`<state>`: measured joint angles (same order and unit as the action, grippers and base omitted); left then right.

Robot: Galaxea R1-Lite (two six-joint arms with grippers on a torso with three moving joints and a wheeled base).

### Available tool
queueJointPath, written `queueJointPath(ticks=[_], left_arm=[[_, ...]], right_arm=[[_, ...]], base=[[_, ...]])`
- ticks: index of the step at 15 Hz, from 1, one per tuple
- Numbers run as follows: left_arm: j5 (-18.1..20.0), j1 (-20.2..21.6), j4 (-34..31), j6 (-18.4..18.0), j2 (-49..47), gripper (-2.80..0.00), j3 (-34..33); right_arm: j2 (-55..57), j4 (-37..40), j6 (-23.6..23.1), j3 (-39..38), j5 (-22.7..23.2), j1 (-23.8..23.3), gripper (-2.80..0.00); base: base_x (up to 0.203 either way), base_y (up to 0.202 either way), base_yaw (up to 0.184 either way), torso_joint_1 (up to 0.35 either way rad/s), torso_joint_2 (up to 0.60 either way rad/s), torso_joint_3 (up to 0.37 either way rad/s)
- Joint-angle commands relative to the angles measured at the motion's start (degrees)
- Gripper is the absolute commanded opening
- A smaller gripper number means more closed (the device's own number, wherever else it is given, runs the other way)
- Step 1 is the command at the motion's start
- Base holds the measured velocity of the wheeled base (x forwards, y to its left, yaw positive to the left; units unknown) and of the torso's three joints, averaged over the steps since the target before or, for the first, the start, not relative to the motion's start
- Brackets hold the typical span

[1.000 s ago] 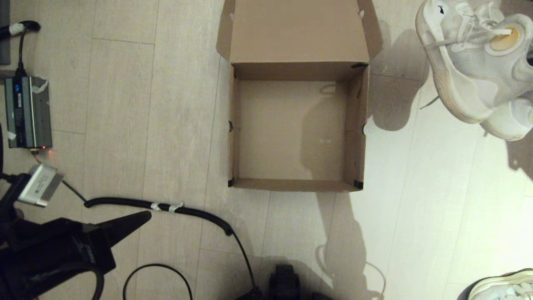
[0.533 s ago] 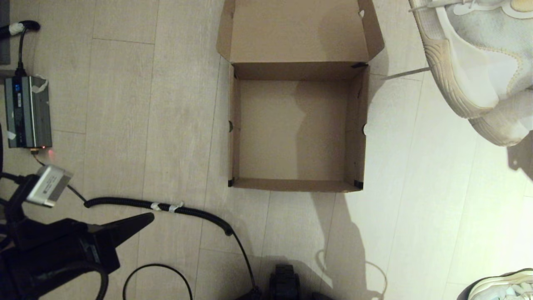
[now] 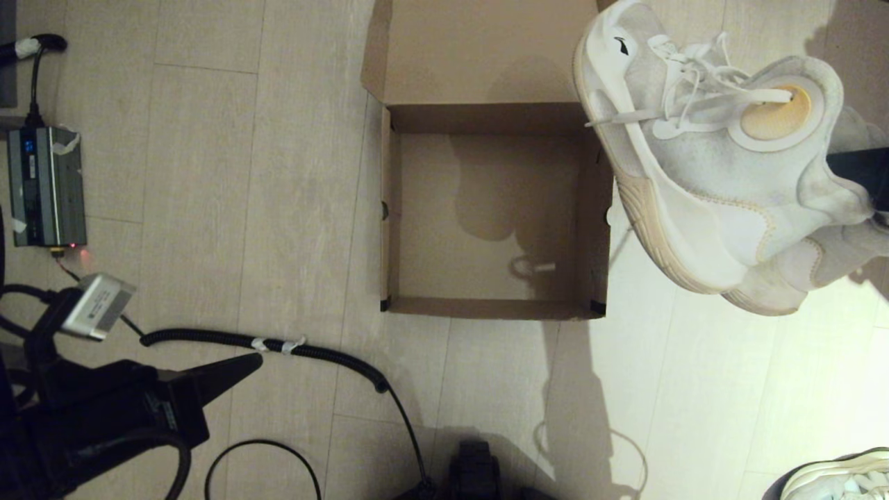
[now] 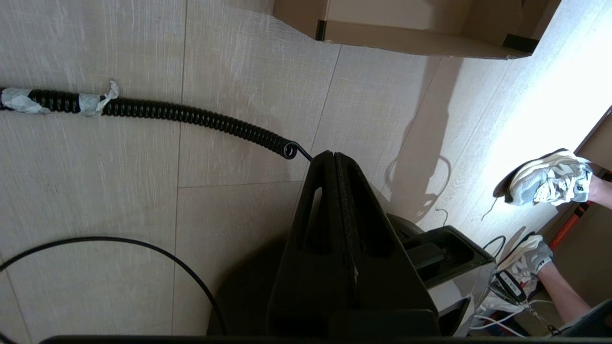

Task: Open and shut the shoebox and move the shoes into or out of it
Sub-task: Put the shoes into the shoe box

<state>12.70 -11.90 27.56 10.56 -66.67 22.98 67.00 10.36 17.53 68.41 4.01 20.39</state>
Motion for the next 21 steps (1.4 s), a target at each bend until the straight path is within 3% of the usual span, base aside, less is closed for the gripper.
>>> queueJointPath(ticks=[1,7,9,21], left_arm=[[0.06,0.0,0.21,0.08,-0.6,-2.8,0.18],[0.22,-0.13,0.34,-0.18,-4.6,-2.8,2.9],[0.22,-0.14,0.3,-0.19,-4.96,-2.8,4.49],[0.13,-0.27,-0.32,-0.63,-1.71,-2.8,8.25]], right_arm=[[-0.35,-1.04,-0.01,-1.13,-3.55,5.37,-2.8],[3.63,-2.57,-2.01,-2.66,-5.89,12.5,-2.8],[6.77,-7.2,-2.87,-4.36,-6.35,14.16,-2.8],[25.61,-23.83,-4.87,-7.3,-9.18,14.94,-2.8]], base=[[0.0,0.0,0.0,0.0,0.0,0.0],[0.0,0.0,0.0,0.0,0.0,0.0],[0.0,0.0,0.0,0.0,0.0,0.0],[0.0,0.0,0.0,0.0,0.0,0.0]])
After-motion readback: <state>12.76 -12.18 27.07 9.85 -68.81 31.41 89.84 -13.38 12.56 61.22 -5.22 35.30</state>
